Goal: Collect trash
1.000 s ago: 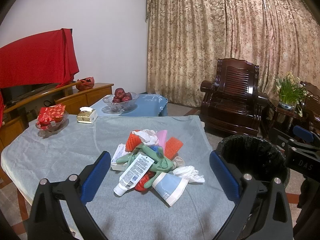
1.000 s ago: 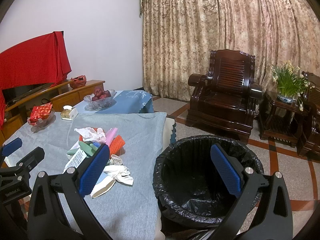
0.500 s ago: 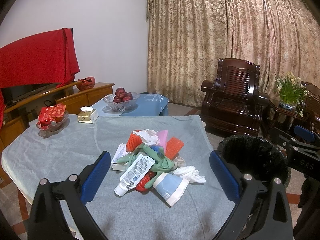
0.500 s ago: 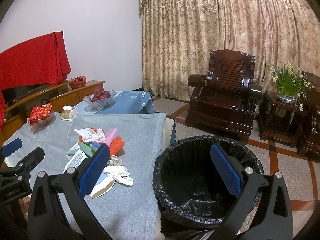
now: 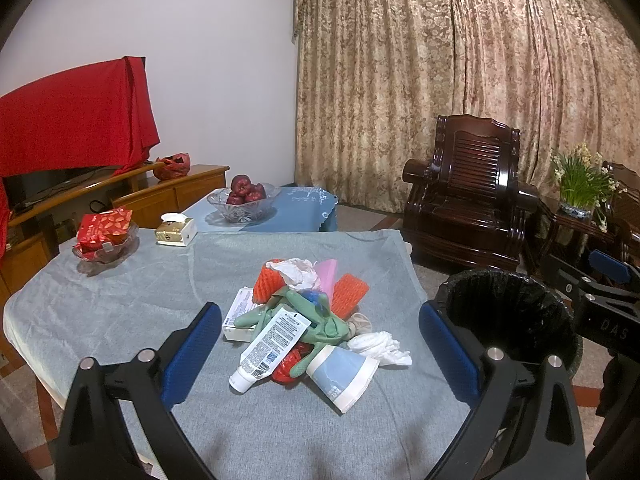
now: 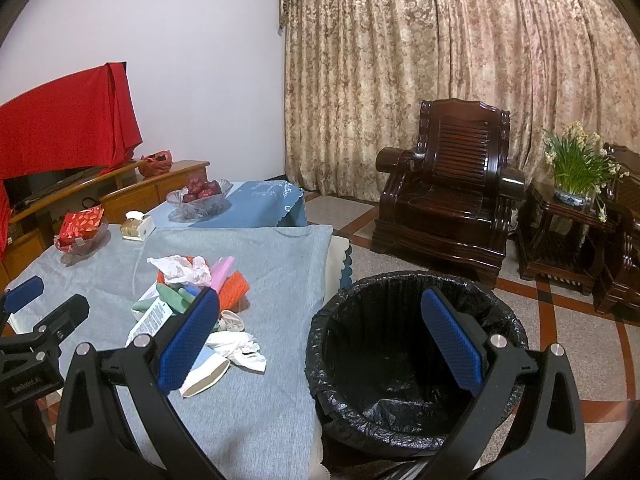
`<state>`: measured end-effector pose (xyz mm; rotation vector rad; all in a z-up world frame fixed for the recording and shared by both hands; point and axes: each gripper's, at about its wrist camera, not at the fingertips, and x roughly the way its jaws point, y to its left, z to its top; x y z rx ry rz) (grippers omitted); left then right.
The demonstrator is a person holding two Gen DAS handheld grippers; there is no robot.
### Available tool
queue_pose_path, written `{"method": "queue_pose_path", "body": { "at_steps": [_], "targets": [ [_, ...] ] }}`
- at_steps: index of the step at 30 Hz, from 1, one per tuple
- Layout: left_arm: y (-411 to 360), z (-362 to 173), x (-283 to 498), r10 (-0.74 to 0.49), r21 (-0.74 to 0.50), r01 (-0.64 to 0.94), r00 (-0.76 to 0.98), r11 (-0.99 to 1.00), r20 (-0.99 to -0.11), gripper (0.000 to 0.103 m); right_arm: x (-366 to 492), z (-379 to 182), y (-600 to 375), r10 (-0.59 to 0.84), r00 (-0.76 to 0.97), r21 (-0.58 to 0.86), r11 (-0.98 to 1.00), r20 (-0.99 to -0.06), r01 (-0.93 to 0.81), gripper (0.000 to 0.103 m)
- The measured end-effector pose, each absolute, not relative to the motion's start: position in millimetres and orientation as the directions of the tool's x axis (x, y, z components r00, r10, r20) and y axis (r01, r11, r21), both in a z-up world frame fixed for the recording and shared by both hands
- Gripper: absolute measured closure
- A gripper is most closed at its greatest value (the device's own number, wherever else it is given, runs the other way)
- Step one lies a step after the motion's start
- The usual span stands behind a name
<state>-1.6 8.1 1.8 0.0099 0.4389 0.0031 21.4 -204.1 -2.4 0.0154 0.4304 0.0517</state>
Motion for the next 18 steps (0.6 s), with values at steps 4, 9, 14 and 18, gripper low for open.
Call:
{"method": "queue_pose_path", "body": {
  "at_steps": [4,9,14,18],
  "targets": [
    [7.8,1.7,-1.6,0.006,0.01,-0.002,0.905,1.0,-0.426,0.006,21.8,-1.4,-201.9,0.052,0.908,0.025,0.999,-0.417,-0.046,0.005],
    [7.6,1.6,-1.5,0.005,0.01,-0.001,0.905,1.0,-0.425,0.006,21.3,-2.5,-203.3,0.052,0.908,0.023,0.999,-0.415,-0.047,0.005],
    [10.8,1.9,-1.7,0.005,0.009,-0.001,0.904,1.0,-0.427,0.006,21.4,-2.1,-203.4,0.053,0.907,0.026,0.999,-0.418,-0.046,0.005],
    [15.6,2.7,-2.9,0.005,0.008,-0.002,0.904,1.0,-0.427,0.006,21.5,-1.5,-201.5,0.053,0.907,0.026,0.999,-0.417,-0.047,0.005]
  ]
}}
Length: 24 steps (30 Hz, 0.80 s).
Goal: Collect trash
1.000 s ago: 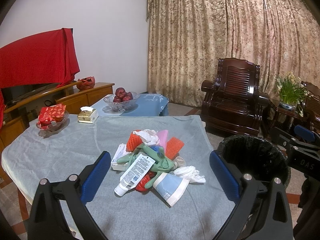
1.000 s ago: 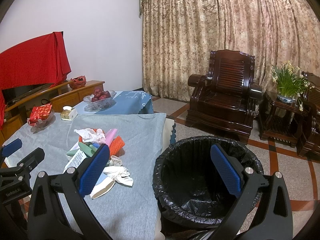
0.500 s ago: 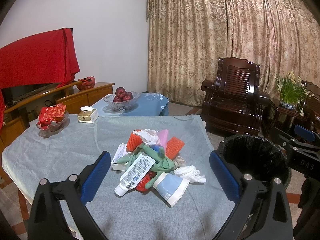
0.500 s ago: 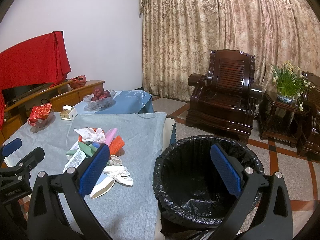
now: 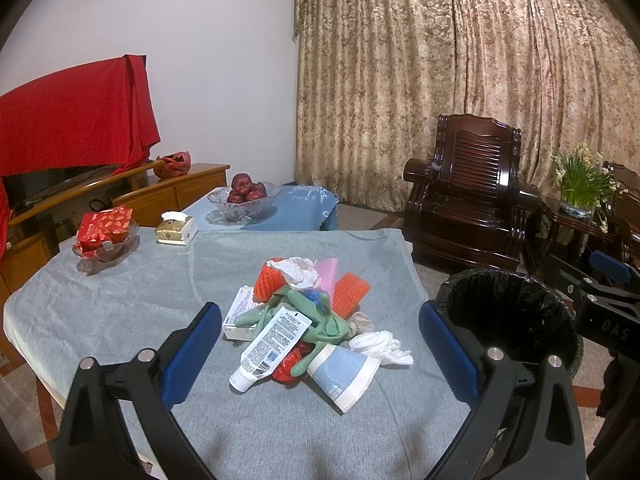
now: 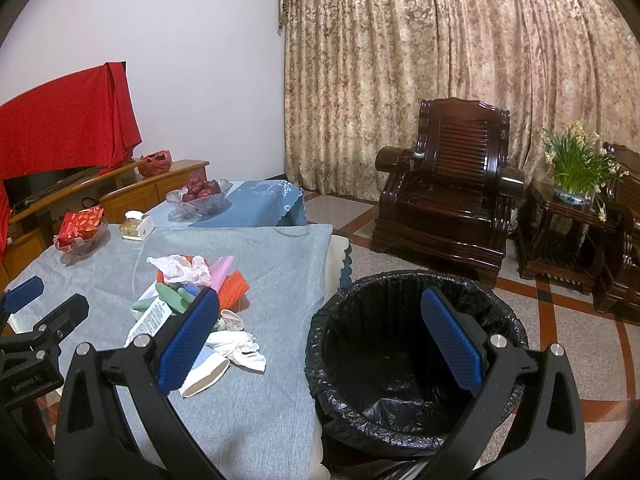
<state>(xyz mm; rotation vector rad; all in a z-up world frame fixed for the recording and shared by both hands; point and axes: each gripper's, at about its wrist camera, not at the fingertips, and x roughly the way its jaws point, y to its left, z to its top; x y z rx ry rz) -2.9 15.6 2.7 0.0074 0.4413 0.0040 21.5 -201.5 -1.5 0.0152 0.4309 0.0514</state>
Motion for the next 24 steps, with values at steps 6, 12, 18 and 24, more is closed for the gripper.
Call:
{"method": "queue_pose_path", "body": {
  "at_steps": [6,12,18,24],
  "targets": [
    [9.8,1.8,-2.3,0.004,0.011,0.0,0.904,1.0,-0.427,0.006,23.0,0.3,-209.6,0.052,0.906,0.027,0.999,-0.419,-0.044,0.005],
    [6.7,1.3,-1.2,0.006,0.01,-0.002,0.904,1.0,-0.428,0.006,22.6,2.0,-207.8,0.054,0.907,0.028,0.999,-0.418,-0.047,0.005],
    [10.5,3.9,1.7,0.01,0.008,-0.008,0.902,1.0,-0.431,0.006,33.7,-4.9,-201.5,0.071,0.9,0.036,0.997,-0.429,-0.062,0.005],
    [35.6,-7.5,13.5,0.061,0.016,-0.06,0.9,0.998,-0.431,0.006,55.4,-7.8,-182.8,0.098,0.891,0.03,0.995,-0.443,-0.095,0.005]
  ]
}}
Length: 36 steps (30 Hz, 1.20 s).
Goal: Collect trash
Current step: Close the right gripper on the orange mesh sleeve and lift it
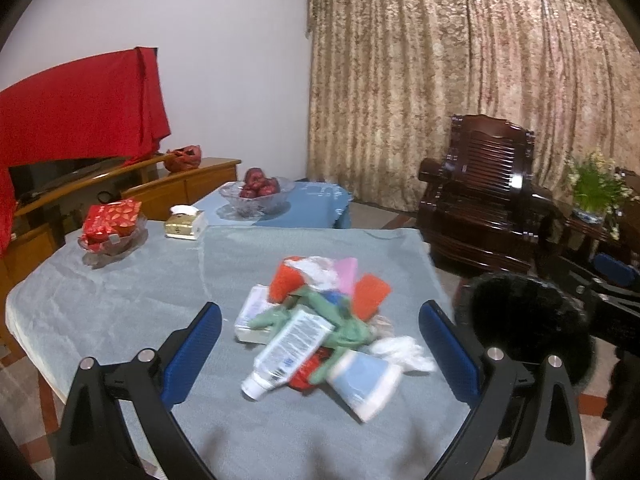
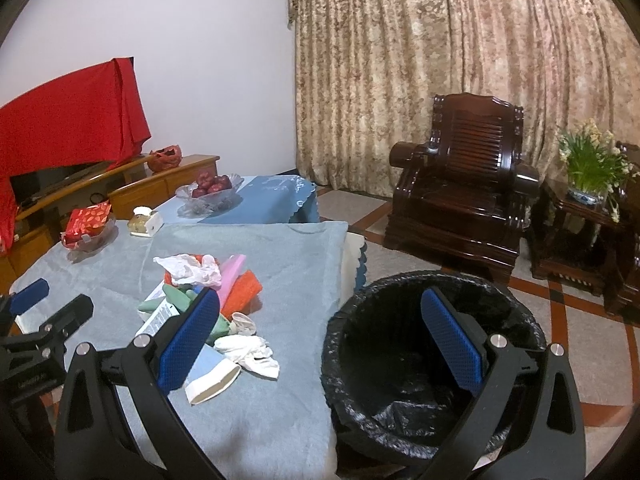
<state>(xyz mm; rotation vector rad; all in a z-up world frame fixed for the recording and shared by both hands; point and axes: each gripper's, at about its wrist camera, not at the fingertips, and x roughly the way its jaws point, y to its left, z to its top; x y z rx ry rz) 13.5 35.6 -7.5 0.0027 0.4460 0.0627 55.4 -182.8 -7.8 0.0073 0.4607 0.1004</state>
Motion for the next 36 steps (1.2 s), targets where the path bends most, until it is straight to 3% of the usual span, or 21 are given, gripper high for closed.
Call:
{"method": "queue_pose_path", "body": {
  "at_steps": [7,21,25,33,36],
  "targets": [
    [77.9,-28.1,49.9,0.14,0.04,-0.137,0.883,0.99,-0.449,0.006,94.7,-20.6,-150.9,0.146,0.874,0.025,0.988,-0.463,-0.152,0.005],
    [107.4,-56.7,116.0,0.099,-0.006,-0.119,0.85,0.993,-0.517,0.006,197.9,-76.0,-99.1,0.182,0.783,0.013,0.976,-0.595,-0.216,0.007],
    [105.7,-60.3,139.6,0.066,-0.022,-0.091,0.846,0.996,-0.529,0.012,226.8,-93.2,-92.2,0.185,0.744,0.005,0.971,-0.642,-0.237,0.019],
    [96.5,-66.4,168.6,0.021,-0.05,-0.058,0.834,0.997,-0.552,0.018,264.1,-119.7,-79.8,0.197,0.67,0.021,0.965,-0.716,-0.262,0.03],
    [92.7,-70.0,175.0,0.004,-0.051,-0.04,0.83,0.998,-0.558,0.021,271.5,-131.3,-72.5,0.201,0.631,0.013,0.957,-0.749,-0.289,0.04]
  ]
}}
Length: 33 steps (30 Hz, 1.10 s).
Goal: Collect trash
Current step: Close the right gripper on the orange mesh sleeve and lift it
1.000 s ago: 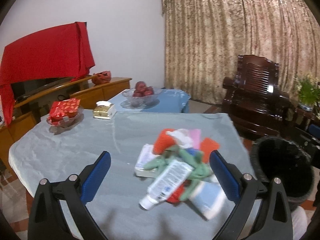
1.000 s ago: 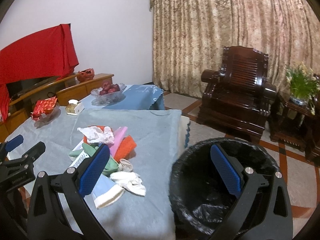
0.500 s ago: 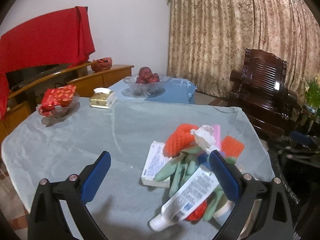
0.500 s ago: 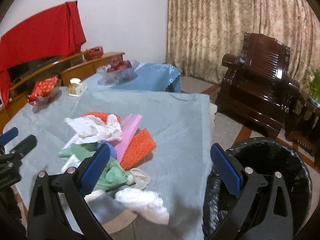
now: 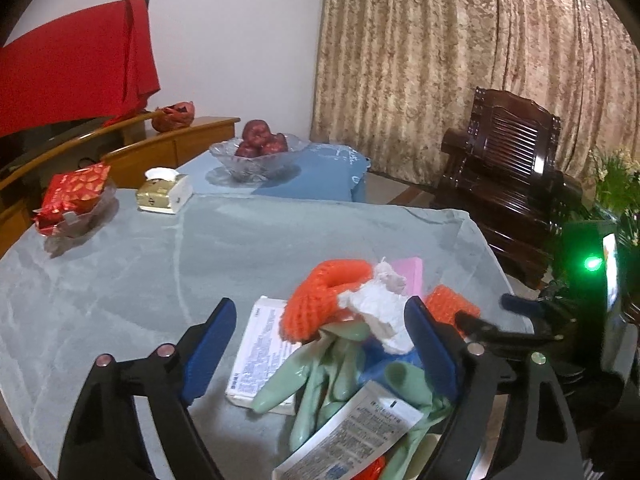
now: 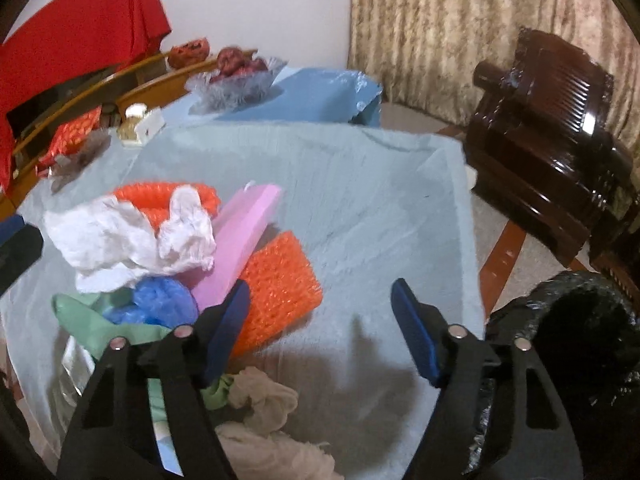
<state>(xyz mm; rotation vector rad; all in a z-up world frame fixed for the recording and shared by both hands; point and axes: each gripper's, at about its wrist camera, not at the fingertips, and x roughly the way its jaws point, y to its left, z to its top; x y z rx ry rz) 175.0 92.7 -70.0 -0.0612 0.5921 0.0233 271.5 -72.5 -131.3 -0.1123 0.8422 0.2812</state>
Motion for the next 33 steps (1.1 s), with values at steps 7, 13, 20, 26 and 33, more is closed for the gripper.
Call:
{"method": "queue_pose_path", "body": {
  "at_steps": [7,13,20,26,33],
  "targets": [
    [90.4,-81.7,192.4,-0.061,-0.097,0.003,0.794,0.995,-0.605,0.042,285.0,-147.0,-68.7,0.258,0.551,0.07,0.938,-0.793,-0.339,0.087],
    [83.1,-86.8,200.8,-0.128,-0.129,0.059,0.767,0.99,-0.628,0.08,277.5,-125.2,-73.9,0.308,0.59,0.104,0.929,-0.747,-0.354,0.094],
    [78.6,-75.2,197.1,-0.141,-0.131,0.077,0.784,0.988,-0.604,0.099,266.3,-83.7,-86.2,0.317,0.673,0.088,0.932,-0.669,-0.351,0.095],
    [78.6,-50.8,192.5,-0.156,-0.14,0.093,0.815,0.986,-0.558,0.101,258.0,-53.7,-101.3,0.298,0.726,0.059,0.94,-0.619,-0.336,0.095],
    [66.7,-21.6,179.1,-0.189,-0.142,0.135,0.847,0.981,-0.497,0.102,237.2,-22.0,-125.0,0.302,0.773,0.081,0.947,-0.559,-0.312,0.095]
  ]
}}
